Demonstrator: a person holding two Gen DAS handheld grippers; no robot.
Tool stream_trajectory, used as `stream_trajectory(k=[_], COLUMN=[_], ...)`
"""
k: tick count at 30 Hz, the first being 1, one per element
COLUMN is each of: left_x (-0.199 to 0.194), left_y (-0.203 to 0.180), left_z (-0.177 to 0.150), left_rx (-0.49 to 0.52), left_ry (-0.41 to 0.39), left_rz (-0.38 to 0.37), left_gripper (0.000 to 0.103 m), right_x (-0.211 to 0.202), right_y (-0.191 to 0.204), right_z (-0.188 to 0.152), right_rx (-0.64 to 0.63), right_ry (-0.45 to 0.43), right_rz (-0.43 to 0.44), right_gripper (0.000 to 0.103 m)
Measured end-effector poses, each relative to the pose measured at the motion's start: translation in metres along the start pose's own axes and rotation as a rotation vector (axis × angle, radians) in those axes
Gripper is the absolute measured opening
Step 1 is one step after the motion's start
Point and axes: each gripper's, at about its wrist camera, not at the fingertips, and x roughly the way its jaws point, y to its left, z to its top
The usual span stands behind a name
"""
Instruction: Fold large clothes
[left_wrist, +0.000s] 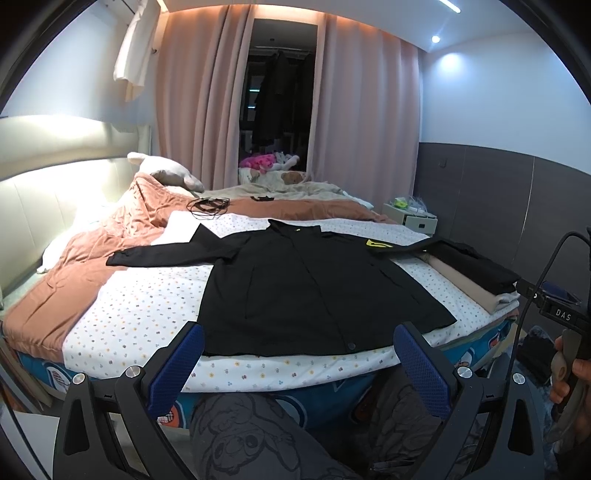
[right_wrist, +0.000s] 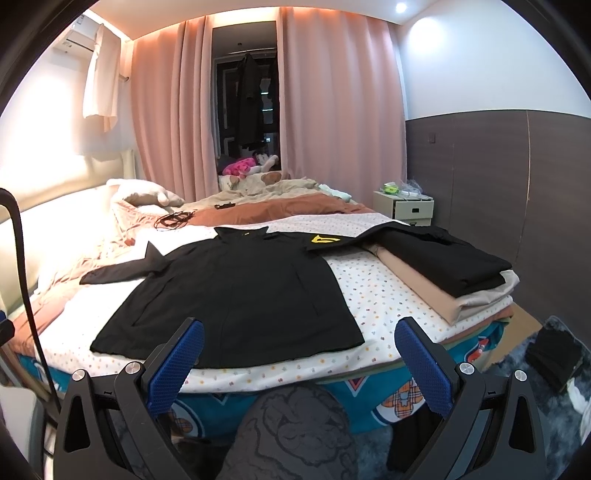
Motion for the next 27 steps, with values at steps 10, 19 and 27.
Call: stream_trajectory(k=[10, 19, 27], left_x=[0.0, 0.011, 0.044], left_y=[0.001, 0.011, 0.032], left_z=[0.0, 0.006, 0.017], left_rx=[0.003, -0.002, -0.008], left_ry=[0.0, 0.008, 0.05], left_rz=[-0.003, 0.009, 0.047], left_gripper=[0.103, 0.103, 0.103], right_x=[-0.002, 0.014, 0.048], right_y=[0.001, 0.003, 0.018], right_z=[-0.001, 0.005, 0.015], right_rx=[-0.002, -0.004, -0.01], right_ry=[-0.006, 0.018, 0.033], right_rz=[-0.004, 0.019, 0.053], right_gripper=[0.103, 0.103, 0.103])
